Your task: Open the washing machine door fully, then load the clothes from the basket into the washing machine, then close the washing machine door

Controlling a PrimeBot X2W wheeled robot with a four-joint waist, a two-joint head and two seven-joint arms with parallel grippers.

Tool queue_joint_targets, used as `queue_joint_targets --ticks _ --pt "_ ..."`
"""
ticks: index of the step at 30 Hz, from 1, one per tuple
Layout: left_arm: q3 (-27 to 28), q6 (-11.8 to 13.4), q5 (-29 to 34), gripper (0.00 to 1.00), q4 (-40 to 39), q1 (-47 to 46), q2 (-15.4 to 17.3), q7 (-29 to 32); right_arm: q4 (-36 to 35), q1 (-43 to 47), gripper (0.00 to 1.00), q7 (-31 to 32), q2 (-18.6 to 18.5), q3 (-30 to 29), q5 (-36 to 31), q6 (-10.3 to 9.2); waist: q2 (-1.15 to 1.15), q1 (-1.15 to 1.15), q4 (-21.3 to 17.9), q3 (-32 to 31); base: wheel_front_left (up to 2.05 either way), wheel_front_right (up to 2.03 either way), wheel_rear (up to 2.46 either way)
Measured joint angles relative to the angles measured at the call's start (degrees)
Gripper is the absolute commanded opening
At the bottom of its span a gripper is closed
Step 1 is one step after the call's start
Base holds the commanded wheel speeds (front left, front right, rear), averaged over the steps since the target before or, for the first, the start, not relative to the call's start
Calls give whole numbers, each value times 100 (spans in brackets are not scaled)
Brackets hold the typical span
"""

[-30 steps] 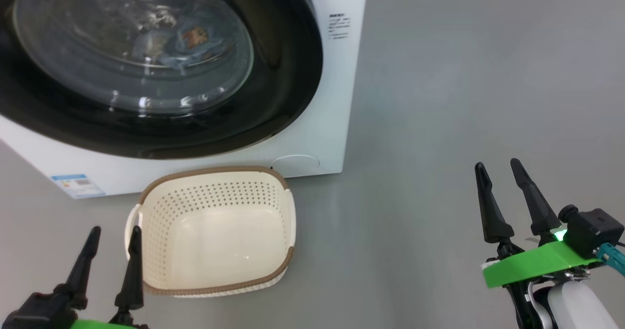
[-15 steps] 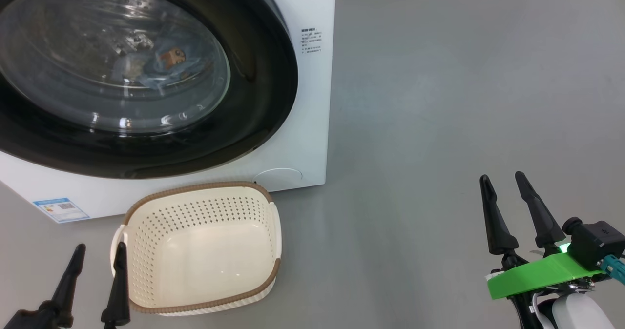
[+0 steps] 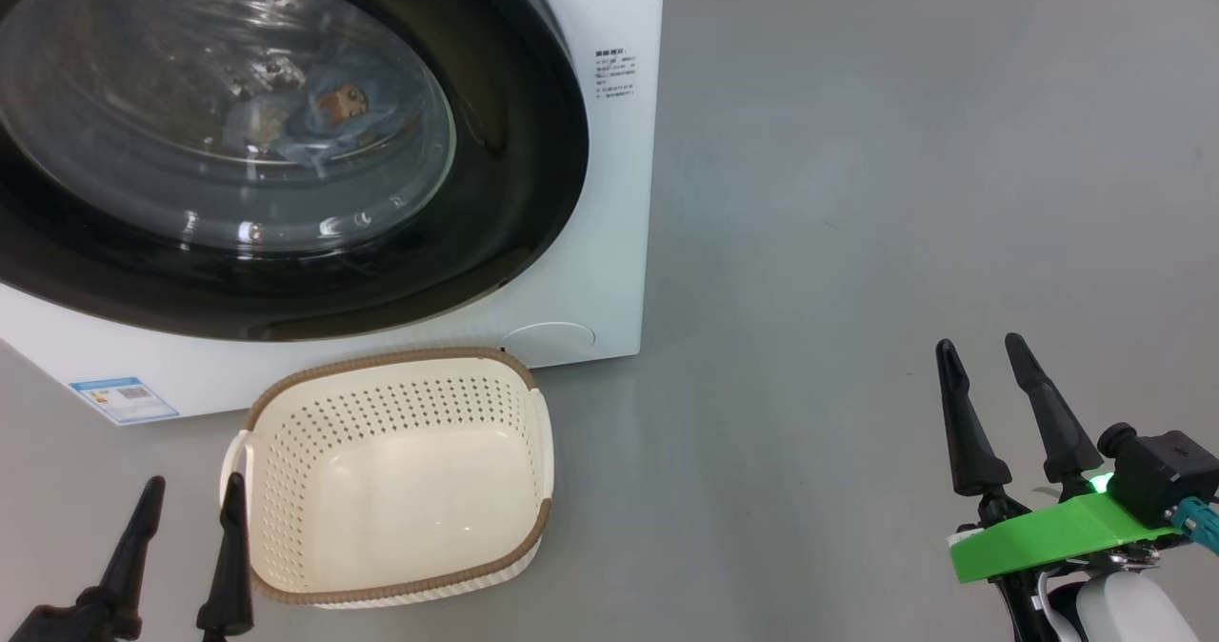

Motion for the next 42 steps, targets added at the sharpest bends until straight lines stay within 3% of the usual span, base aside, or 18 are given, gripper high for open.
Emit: queue_joint_targets --ticks 22,23,32,36,42 --pt "89 0 1 100 0 0 -30 0 -8 2 100 0 4 4 -1 0 0 0 40 22 0 0 0" --pt "91 0 1 0 0 0 -31 0 -8 2 0 -1 4 4 -1 0 0 0 39 21 0 0 0" --pt "-3 0 -88 0 381 50 -336 58 444 248 0 53 183 46 69 1 0 1 43 14 0 0 0" --pt "-2 0 -352 0 381 50 -343 111 443 248 0 77 181 36 336 1 0 13 61 -25 0 0 0" --pt "-2 0 -715 0 382 49 -354 222 445 248 0 176 181 13 697 1 0 2 88 -50 0 0 0"
